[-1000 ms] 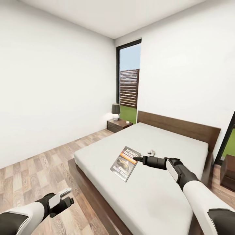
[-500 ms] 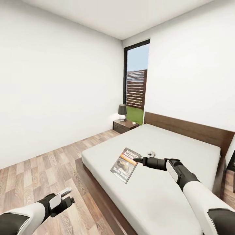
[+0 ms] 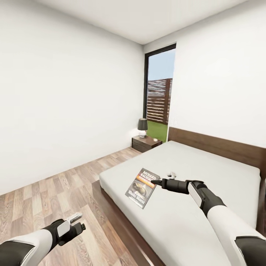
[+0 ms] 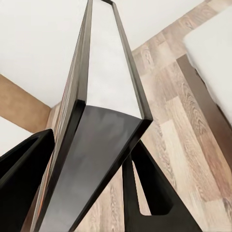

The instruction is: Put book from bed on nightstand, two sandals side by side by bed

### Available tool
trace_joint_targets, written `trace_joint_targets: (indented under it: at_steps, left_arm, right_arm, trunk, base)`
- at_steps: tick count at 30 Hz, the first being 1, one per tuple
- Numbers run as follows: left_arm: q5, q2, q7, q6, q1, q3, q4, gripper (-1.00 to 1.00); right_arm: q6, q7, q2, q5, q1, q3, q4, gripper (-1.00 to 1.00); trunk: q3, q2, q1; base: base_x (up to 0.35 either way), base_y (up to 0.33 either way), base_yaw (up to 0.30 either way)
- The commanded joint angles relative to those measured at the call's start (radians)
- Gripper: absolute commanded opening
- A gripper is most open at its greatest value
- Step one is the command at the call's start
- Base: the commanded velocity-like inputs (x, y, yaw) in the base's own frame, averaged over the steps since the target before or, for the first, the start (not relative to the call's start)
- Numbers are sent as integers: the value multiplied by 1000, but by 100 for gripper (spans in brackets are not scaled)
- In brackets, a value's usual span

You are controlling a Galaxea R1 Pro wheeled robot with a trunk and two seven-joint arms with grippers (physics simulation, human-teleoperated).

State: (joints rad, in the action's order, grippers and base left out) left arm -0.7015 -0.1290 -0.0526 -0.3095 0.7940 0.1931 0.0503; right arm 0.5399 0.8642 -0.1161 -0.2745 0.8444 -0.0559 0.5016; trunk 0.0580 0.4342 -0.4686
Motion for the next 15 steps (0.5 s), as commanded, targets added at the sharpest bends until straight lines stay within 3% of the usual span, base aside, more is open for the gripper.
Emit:
trace_joint_targets:
  at_steps: [1,8,15]
  left_arm:
    - [-11,1,-2,-3,0,8,0,100]
    - [-12,6,-5,-3,0,8,0,100]
    - [-12,13,-6,-2,0,8,0,100]
  right_arm:
    - [8,-2,-1,-13,0,-5,1,-100]
    - [8,-2,-2,-12,-1,-4,0,-100]
    - [8,-2,-2,-12,-1,-4,-1,-100]
  trunk:
    - [0,1,-1]
    - [0,1,-1]
    - [0,1,-1]
  base:
    - [120,330,36]
    - [120,331,137]
    - [120,332,251]
